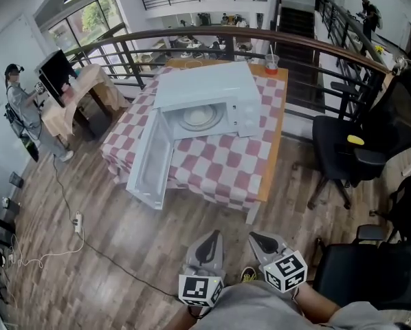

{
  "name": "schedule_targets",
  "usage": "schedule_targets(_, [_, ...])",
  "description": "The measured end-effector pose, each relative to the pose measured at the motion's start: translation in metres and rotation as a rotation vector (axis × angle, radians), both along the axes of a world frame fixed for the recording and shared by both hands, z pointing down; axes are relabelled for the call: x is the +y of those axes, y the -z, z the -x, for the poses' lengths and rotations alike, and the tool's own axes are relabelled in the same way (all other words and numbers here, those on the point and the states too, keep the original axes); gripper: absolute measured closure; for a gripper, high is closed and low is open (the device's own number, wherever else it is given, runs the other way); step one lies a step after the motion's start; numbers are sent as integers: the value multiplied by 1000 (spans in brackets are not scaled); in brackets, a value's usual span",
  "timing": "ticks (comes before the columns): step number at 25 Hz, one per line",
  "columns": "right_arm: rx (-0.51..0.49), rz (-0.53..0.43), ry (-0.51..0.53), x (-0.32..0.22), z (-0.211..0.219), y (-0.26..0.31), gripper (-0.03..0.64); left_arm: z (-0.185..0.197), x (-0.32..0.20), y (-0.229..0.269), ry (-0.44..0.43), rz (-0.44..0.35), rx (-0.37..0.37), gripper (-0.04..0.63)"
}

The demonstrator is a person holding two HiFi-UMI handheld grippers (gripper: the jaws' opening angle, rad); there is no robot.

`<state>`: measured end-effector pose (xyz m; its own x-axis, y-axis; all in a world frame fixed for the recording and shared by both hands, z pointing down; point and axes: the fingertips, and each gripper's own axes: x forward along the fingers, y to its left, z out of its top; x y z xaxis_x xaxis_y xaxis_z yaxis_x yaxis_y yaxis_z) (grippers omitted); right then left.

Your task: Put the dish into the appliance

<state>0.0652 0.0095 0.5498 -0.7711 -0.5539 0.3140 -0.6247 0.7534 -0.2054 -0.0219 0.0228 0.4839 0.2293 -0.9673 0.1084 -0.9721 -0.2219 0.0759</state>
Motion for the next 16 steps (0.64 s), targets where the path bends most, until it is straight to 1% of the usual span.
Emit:
schedule_targets(7, [-8,3,10,0,2,0,617,8,2,-8,53,25,60,583])
schedule_targets(11, [-12,6,7,1,-1,0,617,11,4,-14,86,57,75,583])
schedule_targets(16, [-8,8,4,1,-7,-1,617,9,4,-16,92,66,80,584])
